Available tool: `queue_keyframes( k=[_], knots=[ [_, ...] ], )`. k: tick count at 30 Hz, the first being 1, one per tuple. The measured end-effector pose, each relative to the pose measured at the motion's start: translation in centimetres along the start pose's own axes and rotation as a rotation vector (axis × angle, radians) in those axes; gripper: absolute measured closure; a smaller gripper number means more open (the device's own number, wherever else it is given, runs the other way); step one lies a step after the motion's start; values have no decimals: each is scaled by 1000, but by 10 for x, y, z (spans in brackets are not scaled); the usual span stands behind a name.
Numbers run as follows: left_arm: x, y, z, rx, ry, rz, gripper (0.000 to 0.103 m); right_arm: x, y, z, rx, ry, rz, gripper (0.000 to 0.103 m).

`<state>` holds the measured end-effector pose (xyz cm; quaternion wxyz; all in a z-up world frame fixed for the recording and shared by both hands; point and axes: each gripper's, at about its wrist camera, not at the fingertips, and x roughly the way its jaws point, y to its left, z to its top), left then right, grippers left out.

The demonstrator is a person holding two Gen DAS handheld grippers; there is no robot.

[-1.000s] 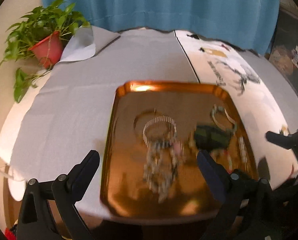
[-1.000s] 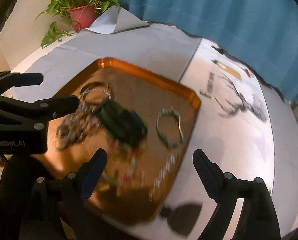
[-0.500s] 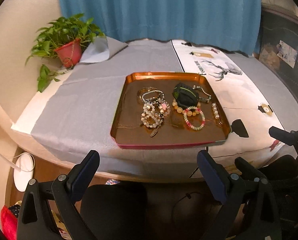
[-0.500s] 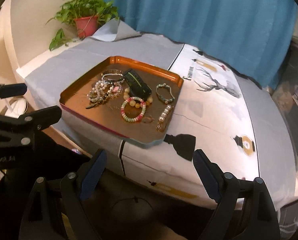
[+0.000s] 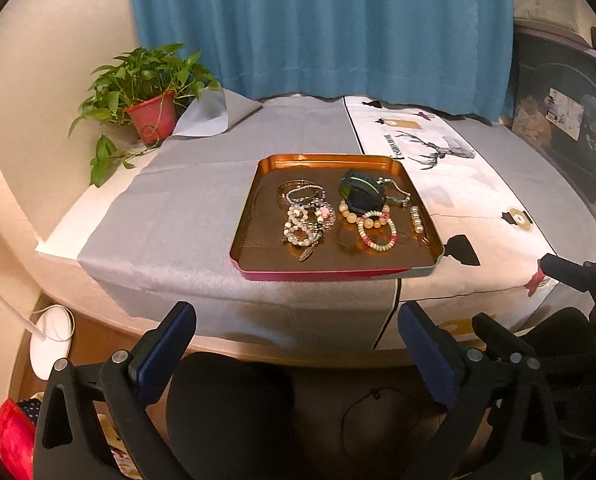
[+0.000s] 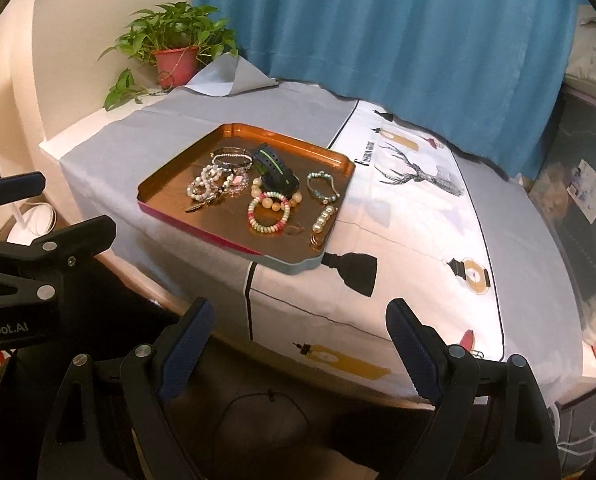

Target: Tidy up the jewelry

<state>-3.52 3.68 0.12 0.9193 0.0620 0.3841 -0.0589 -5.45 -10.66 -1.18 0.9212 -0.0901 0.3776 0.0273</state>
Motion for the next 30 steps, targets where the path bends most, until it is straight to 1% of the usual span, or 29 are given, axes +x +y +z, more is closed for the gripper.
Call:
queue_keyframes(
  k=[12, 30],
  knots=[
    [-16, -9, -6, 27, -20, -2, 0, -7, 0, -5, 4, -2, 1, 15],
    [-21, -13, -12, 26, -21, -4, 0, -14, 2, -7, 1, -5, -2, 15]
  ],
)
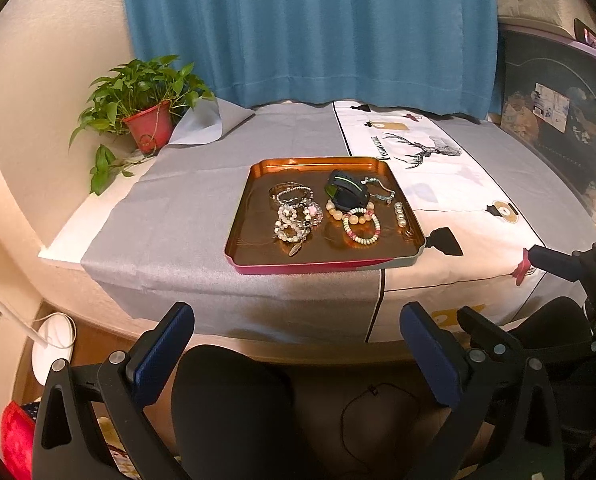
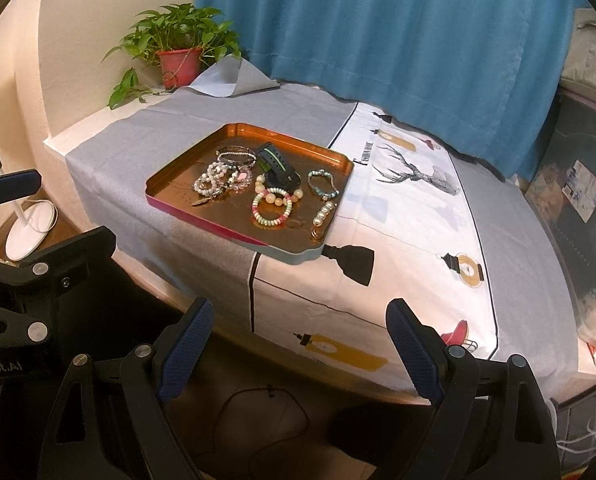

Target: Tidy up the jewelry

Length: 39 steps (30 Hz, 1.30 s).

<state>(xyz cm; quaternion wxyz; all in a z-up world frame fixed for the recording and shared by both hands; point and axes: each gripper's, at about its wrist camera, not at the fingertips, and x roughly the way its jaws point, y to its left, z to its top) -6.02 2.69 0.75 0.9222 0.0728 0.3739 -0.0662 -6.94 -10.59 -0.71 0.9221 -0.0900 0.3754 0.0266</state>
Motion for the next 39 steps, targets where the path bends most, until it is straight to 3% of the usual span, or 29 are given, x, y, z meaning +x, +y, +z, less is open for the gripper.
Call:
queue_keyframes(
  k=[39],
  knots=[
    [-1, 2, -2, -3, 4, -3, 0, 1, 2, 1, -1, 1, -2, 15]
  ],
)
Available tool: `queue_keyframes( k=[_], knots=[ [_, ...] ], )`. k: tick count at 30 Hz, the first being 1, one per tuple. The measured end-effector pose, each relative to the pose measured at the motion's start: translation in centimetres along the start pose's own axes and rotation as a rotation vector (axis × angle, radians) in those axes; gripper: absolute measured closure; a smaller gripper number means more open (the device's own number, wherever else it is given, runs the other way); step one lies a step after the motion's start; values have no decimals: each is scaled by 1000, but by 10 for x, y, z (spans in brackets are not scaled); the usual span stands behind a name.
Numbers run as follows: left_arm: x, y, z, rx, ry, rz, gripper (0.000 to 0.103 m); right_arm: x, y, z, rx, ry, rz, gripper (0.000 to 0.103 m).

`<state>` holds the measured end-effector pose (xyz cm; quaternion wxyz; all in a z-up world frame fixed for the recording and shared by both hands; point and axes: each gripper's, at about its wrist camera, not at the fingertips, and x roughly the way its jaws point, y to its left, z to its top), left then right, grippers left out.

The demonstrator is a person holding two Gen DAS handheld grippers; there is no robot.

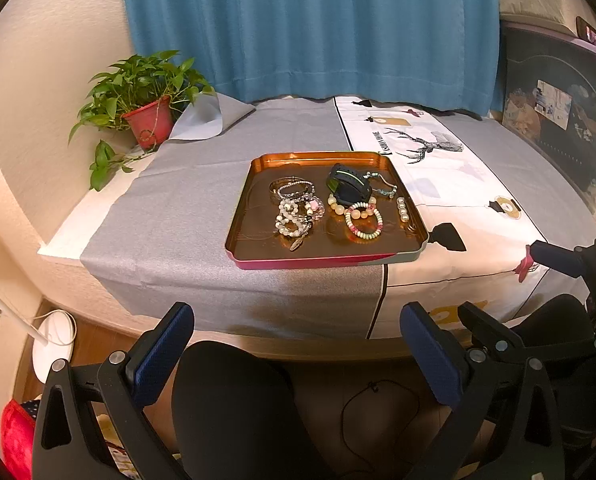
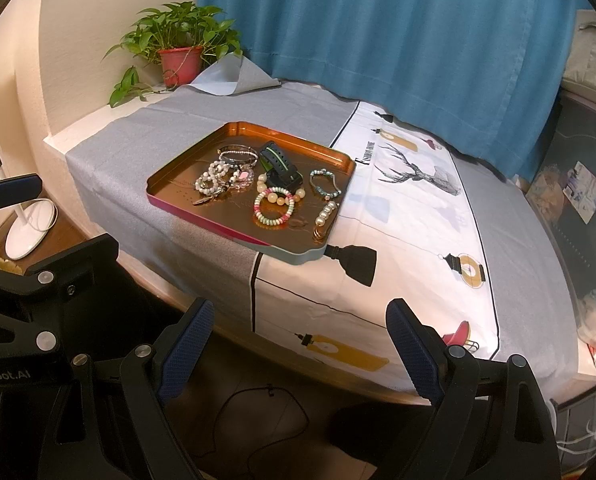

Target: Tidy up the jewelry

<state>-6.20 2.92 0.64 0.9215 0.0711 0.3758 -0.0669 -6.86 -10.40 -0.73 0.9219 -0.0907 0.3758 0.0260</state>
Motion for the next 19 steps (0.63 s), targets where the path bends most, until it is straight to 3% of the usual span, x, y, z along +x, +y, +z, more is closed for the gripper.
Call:
queue_keyframes(
  k=[19],
  knots=[
    [-1, 3, -4, -2, 7, -6, 0, 0, 0, 1, 0, 0, 1, 15]
  ],
)
